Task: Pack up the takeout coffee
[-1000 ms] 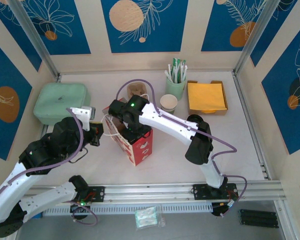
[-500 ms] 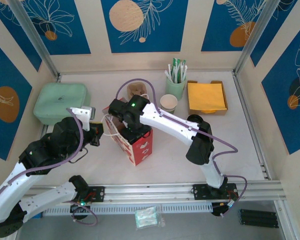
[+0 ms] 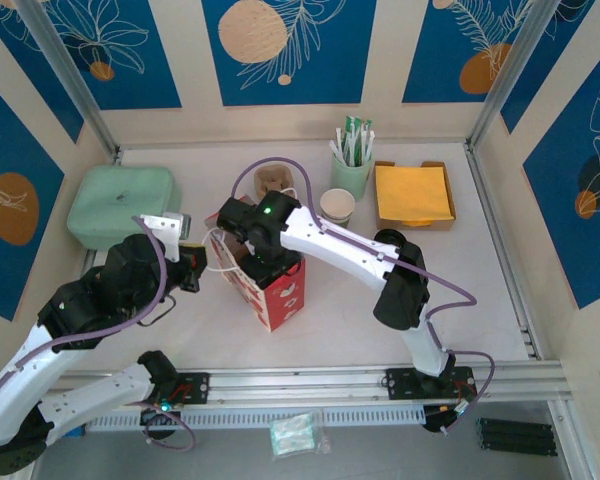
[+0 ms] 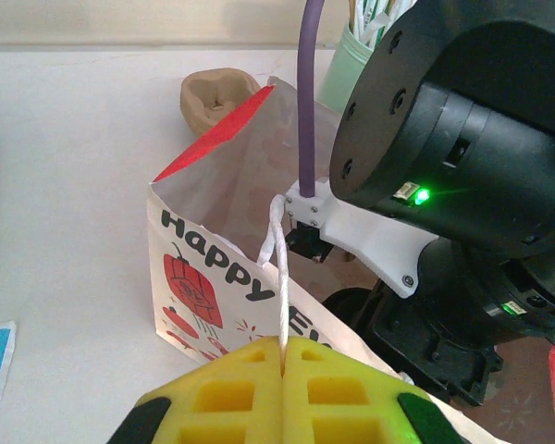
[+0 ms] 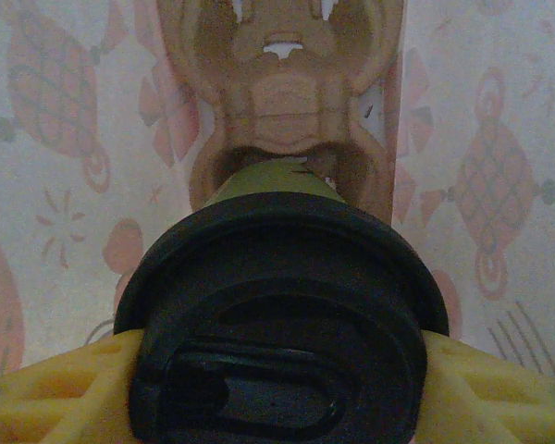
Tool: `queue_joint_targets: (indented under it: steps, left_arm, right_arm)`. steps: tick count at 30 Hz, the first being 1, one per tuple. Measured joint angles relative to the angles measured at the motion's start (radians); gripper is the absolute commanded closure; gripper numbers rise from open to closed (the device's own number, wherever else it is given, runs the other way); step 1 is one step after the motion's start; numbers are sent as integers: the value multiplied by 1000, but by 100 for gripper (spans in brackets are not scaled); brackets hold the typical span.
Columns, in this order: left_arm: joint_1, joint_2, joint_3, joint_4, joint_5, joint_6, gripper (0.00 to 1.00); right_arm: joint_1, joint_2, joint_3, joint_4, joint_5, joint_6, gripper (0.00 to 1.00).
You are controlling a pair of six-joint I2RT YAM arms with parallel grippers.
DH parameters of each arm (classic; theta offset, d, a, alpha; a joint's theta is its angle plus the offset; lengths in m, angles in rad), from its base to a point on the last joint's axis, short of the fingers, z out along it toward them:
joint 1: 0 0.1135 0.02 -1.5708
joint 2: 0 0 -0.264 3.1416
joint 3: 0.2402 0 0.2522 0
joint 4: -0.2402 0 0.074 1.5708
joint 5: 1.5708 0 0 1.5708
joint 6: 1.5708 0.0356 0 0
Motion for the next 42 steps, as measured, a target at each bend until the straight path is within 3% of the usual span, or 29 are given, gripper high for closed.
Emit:
queue_joint_targets:
  steps: [42]
  left_arm:
    - [0,3,0,1,15,-7,100]
  right_arm:
    - [-1,-31,-68,62,0,27,41]
